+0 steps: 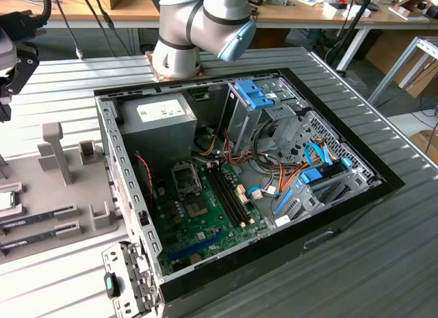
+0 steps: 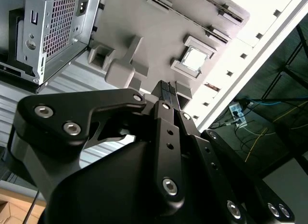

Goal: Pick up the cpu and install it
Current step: 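Reach for the cpu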

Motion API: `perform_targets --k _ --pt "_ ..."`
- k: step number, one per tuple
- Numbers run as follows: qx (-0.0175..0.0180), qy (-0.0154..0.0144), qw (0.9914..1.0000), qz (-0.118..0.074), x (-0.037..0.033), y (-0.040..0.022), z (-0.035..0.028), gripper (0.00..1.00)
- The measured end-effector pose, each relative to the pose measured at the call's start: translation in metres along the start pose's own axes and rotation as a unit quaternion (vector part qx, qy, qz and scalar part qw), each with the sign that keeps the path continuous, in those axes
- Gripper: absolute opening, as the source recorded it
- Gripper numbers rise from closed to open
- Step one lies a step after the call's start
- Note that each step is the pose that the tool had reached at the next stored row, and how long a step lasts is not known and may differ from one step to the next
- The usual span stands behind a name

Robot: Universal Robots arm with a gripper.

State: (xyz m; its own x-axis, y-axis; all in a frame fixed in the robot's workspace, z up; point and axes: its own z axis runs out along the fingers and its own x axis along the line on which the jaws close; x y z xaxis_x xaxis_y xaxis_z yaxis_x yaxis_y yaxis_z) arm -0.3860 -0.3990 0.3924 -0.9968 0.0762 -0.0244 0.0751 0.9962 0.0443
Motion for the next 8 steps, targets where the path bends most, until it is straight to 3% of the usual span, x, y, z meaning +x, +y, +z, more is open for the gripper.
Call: perform_targets --k 8 --pt "0.0 0.0 1.0 0.0 0.0024 -0.0002 0.0 0.11"
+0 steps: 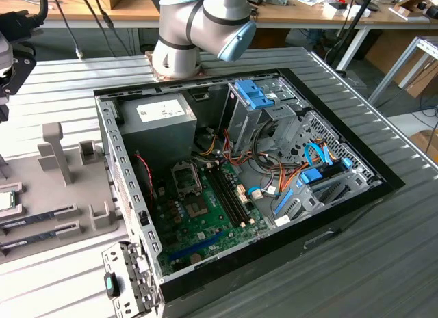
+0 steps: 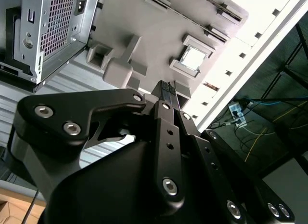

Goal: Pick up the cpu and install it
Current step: 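Reach for the cpu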

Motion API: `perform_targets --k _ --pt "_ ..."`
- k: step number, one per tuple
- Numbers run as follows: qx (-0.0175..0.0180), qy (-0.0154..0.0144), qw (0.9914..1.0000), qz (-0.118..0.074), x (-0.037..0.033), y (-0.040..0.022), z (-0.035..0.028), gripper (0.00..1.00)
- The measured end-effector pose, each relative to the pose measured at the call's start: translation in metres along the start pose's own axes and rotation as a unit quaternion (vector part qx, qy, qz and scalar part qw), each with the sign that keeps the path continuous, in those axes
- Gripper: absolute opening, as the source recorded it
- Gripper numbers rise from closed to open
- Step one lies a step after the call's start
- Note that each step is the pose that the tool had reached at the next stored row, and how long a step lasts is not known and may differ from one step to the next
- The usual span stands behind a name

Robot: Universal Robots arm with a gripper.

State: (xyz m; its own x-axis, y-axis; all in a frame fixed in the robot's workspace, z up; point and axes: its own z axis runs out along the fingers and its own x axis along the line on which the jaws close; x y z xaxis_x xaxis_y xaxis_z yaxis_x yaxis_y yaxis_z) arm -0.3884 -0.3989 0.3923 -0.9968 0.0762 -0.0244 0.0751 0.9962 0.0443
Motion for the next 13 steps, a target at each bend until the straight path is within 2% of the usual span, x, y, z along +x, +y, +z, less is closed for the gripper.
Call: perform_targets --k 13 --pt "0.0 0.0 1.0 0.0 0.0028 -0.0002 0.0 0.11"
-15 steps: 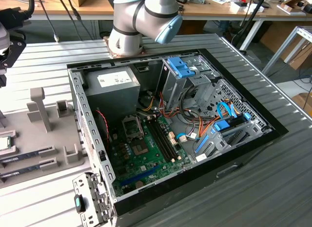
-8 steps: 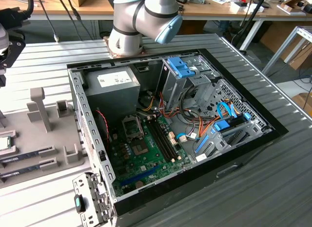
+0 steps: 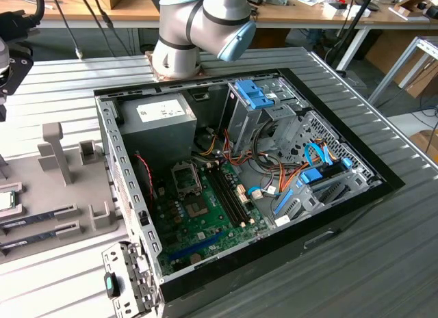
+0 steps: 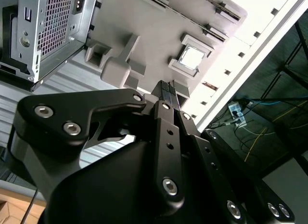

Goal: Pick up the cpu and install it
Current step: 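Reach for the cpu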

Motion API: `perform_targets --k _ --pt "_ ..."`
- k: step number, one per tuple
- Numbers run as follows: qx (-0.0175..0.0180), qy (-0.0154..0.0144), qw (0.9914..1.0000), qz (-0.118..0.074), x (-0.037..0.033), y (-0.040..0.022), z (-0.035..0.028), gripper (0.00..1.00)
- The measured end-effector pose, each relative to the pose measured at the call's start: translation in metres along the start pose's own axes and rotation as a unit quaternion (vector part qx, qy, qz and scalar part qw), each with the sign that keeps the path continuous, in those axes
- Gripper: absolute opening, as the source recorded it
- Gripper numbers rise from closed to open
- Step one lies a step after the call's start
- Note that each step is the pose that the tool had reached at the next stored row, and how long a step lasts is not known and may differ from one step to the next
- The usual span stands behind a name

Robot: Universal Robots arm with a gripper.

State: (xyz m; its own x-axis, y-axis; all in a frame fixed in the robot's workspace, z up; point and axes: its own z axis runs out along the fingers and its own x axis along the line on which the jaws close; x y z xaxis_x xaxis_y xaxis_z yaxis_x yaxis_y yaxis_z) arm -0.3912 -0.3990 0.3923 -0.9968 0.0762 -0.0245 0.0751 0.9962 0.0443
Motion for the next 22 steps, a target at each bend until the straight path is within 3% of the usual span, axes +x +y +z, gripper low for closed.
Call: perform_targets --k 22 --pt "0.0 0.0 1.0 0.0 0.0083 -0.0006 -0.0003 0.11"
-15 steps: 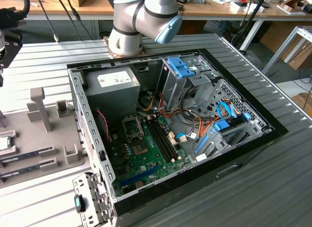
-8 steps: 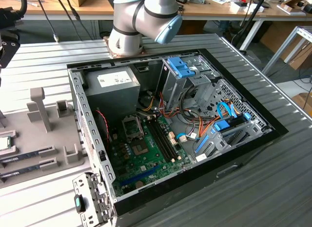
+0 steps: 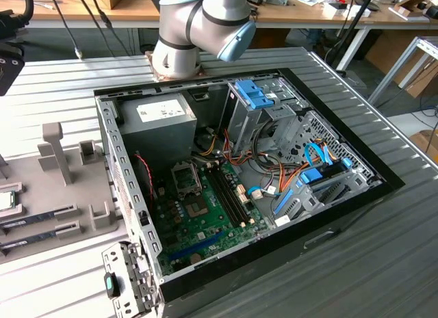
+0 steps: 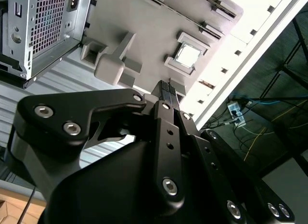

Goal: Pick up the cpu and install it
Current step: 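Reach for the cpu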

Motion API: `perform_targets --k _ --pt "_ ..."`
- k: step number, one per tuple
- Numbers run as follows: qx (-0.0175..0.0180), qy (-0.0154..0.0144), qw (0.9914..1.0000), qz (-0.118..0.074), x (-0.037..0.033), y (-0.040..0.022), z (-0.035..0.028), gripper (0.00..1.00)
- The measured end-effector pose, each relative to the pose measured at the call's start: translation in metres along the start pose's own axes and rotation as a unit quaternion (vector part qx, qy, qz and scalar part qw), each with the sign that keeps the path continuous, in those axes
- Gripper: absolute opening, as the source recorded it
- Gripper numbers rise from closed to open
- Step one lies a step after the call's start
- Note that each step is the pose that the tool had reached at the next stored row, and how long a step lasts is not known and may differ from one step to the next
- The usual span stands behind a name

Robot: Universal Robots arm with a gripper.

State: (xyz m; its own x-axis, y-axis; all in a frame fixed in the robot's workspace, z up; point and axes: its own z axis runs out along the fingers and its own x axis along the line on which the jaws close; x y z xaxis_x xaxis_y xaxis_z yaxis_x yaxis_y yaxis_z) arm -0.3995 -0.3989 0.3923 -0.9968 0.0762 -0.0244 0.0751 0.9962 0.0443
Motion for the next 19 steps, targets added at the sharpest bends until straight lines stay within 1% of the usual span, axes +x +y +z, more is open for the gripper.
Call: perform_targets --k 14,19 --pt "0.0 0.0 1.0 0.0 0.0054 -0.0004 -0.0001 0.11" --pt "0.0 0.0 1.0 0.0 0.0084 -0.0006 -0.0002 0.11"
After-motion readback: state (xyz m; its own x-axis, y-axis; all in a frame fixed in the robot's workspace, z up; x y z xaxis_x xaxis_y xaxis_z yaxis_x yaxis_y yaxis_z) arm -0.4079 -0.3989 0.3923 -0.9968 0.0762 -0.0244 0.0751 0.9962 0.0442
